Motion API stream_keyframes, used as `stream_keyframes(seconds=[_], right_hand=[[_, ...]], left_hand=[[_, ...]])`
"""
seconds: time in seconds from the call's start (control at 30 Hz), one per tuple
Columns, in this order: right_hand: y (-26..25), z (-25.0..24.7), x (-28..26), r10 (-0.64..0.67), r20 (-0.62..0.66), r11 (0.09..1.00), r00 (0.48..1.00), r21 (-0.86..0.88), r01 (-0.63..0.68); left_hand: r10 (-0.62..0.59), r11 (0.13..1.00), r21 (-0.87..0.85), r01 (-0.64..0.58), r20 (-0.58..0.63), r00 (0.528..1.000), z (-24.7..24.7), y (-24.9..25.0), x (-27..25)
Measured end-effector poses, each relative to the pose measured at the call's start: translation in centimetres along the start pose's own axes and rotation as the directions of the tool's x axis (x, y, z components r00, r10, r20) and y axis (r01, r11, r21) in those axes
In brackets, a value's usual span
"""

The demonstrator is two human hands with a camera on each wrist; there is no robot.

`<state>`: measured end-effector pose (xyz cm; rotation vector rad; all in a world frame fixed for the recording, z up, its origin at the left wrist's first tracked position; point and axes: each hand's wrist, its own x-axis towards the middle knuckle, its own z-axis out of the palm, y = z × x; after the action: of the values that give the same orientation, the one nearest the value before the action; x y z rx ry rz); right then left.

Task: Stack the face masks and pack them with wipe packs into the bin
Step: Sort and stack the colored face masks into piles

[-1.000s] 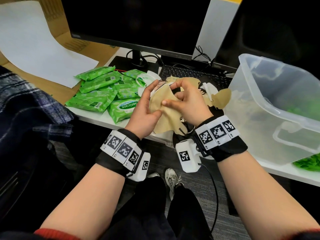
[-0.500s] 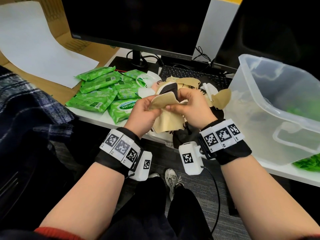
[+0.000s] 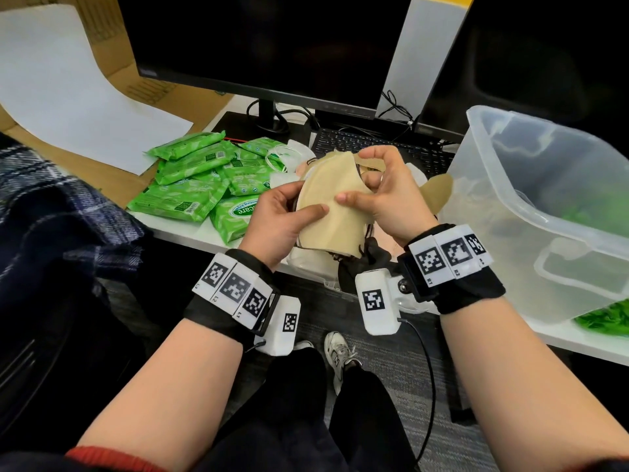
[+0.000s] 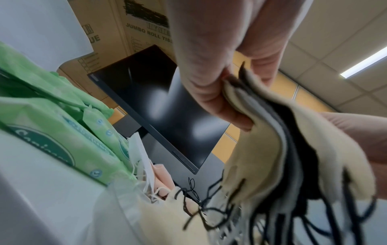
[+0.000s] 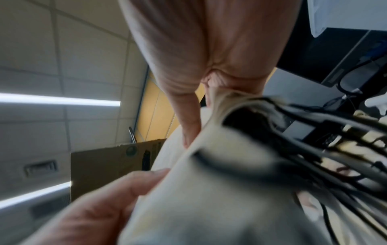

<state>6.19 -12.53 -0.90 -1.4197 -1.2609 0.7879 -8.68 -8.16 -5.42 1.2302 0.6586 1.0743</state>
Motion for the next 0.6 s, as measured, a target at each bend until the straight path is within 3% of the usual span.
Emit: stream_keyframes(seconds=[0.1,0.2,0.3,0.4,0.47,0.53,0.6], right_hand=[[0.5,0.1,0.3,0.006,-0.013,0.986,1.0,-0.167,-0.008],[0.7,-0.1,0.3,0.057,0.082,0.917,0.995,-0.399,-0.02],[0.7,-0.2,0.2,0.026,0.136,0.944,0.99,-0.329,0.021],[0.4,-0.1,0.1,-0.069,0.008,0.974,0.998,-0.216,0.069],[0.6,0.1,0.3,-0.124,-0.094,0.963,0.988,-0.253,0.097],[0.9,0.5,0.3,-0.153,-0.107,0.947,0.982,-0.299,0.115],[1.2,0.8,0.1,-0.117,-0.06,0.959,0.991,-0.267,0.097]], left_hand=[[0.007,1.0,0.019,-0.007,0.024,1.0,0.1,0.2,-0.1],[0.031,1.0,-0.003,-0.031,0.059,0.998,0.0,0.4,-0.1],[0.067,0.998,-0.01,-0.067,0.081,0.994,0.1,1.0,-0.2],[0.013,0.995,-0.095,-0.03,-0.18,0.984,0.4,0.9,0.4],[-0.085,0.99,-0.129,0.05,-0.282,0.956,0.8,0.5,0.8],[-0.206,0.959,-0.233,0.158,-0.197,0.959,1.7,0.6,0.7],[-0.249,0.938,-0.281,0.203,-0.139,0.958,2.5,0.6,0.8]])
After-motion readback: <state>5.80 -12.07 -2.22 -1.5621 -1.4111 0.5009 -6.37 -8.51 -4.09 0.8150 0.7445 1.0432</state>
